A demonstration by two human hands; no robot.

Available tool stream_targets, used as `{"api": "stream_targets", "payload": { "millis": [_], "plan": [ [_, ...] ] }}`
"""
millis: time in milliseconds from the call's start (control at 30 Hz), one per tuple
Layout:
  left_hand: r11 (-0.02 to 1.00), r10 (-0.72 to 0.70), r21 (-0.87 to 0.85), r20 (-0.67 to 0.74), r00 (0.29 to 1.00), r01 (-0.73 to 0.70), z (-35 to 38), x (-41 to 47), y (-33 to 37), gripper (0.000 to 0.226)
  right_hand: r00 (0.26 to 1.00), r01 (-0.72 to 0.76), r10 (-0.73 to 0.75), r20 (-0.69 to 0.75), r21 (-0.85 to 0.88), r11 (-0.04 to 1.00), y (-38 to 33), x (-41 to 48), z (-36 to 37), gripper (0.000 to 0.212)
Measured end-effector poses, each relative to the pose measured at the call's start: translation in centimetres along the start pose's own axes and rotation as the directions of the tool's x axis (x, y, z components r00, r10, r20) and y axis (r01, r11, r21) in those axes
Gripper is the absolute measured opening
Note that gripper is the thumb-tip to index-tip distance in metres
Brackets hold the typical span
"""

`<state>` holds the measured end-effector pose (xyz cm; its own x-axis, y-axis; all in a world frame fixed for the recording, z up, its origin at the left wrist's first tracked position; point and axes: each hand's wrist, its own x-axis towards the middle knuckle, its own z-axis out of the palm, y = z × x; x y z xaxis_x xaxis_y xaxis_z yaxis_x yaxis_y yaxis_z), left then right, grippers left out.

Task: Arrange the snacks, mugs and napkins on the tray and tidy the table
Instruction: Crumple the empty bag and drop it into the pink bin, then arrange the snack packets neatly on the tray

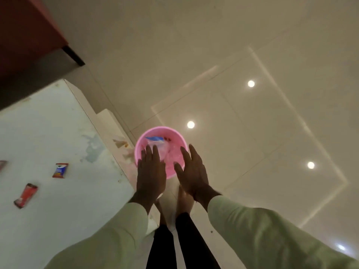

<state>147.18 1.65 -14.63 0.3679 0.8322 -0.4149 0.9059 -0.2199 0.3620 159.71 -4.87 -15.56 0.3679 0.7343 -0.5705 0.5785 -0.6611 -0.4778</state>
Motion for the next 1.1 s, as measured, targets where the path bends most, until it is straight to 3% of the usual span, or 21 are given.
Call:
{"api": "stream_targets", "payload": {
  "millis": [100,233,400,533,667,867,1100],
  "plan": [
    [0.985,0.103,0.141,-0.034,0.994,-0.098,-6.1,-4.4,1.9,0.075,0.997,0.071,-0.074,-0.016,-0.144,0.987,-2.4,-5.5,-5.4,0.079],
    [0.936,0.226,0.294,-0.079,0.971,-0.194,-14.2,-10.3,4.3,0.076,0.985,0.121,-0.145,-0.09,-0.232,0.965,-6.8,-13.3,-12.8,0.084],
    [0.965,0.191,0.211,-0.153,0.97,-0.156,-22.2,-17.8,6.9,0.079,0.956,0.144,-0.208,-0.206,-0.289,0.946,-11.9,-21.4,-20.6,0.084],
    [0.966,0.193,0.221,-0.288,0.938,-0.131,-27.0,-22.7,8.0,0.076,0.854,0.238,-0.354,-0.381,-0.32,0.917,-15.0,-27.0,-25.0,0.082],
    [0.968,0.162,0.239,-0.394,0.904,-0.07,-29.6,-25.4,7.9,0.077,0.748,0.338,-0.473,-0.466,-0.347,0.875,-16.2,-29.5,-27.4,0.082],
    [0.978,0.028,0.192,-0.513,0.858,0.083,-30.5,-29.5,7.5,0.077,0.703,0.453,-0.598,-0.385,-0.406,0.794,-16.7,-31.0,-27.7,0.083],
    [0.948,-0.219,0.058,-0.598,0.771,0.314,-30.0,-35.2,4.0,0.078,0.592,0.647,-0.775,-0.22,-0.444,0.62,-20.6,-33.1,-23.9,0.084]
  ]
}}
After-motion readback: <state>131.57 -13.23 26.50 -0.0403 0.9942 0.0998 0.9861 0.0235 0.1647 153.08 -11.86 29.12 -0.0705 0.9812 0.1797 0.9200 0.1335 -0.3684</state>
